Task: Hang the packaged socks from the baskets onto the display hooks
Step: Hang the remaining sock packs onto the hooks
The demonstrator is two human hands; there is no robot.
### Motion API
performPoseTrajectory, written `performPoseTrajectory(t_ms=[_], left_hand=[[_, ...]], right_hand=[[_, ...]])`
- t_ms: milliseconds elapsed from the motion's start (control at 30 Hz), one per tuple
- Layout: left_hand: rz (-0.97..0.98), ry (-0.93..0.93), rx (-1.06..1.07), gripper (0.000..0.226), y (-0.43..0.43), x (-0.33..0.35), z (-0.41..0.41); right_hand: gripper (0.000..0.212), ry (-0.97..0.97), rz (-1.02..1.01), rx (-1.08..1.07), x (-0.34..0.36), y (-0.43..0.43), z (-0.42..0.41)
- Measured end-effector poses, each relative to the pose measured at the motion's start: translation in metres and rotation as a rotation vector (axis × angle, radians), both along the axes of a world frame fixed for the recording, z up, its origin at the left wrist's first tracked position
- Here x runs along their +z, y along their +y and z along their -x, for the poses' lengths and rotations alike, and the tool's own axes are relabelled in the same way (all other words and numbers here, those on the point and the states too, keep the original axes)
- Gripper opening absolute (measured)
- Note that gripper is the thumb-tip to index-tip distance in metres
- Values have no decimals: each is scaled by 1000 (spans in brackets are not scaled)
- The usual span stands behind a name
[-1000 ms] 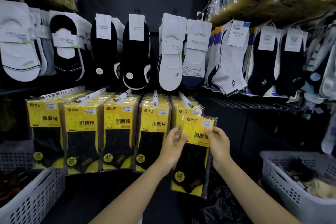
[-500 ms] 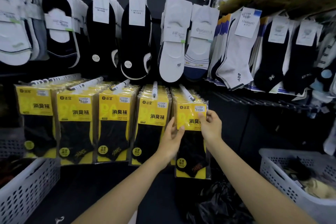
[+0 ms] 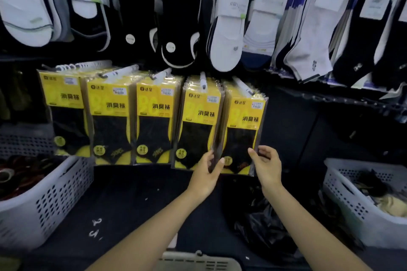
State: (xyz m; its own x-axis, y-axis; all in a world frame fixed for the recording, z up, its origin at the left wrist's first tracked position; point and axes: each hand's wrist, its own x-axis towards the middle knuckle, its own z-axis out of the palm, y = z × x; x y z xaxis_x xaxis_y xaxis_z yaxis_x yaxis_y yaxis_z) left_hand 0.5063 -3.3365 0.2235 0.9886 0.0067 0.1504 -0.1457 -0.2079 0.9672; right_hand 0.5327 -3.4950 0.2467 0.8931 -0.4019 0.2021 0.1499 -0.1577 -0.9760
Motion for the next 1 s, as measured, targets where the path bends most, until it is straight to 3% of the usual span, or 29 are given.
performPoseTrajectory(t_ms=[133, 267, 367, 500, 667, 900, 1000], left_hand=[[-83, 157, 28, 58, 31, -72, 45], [-100, 338, 100, 45, 69, -153, 100], [-125, 505, 150, 40, 101, -213, 142], [-270, 760, 129, 55, 139, -288, 184], [-352, 993, 68, 75, 166, -341, 201], [-151, 967, -41, 54, 165, -382, 205], [-119, 865, -54, 81, 157, -386, 210]], right_hand=[[25, 115, 73, 190, -71, 20, 48], [25, 358, 187, 335, -165, 43, 95], [37, 608, 281, 486, -232, 49, 126], [56, 926, 258, 548, -295, 40, 162], [55, 1129, 224, 526, -348, 30, 191], [58, 1103, 190, 484, -405, 40, 206], [72, 1130, 166, 401, -418, 50, 208]])
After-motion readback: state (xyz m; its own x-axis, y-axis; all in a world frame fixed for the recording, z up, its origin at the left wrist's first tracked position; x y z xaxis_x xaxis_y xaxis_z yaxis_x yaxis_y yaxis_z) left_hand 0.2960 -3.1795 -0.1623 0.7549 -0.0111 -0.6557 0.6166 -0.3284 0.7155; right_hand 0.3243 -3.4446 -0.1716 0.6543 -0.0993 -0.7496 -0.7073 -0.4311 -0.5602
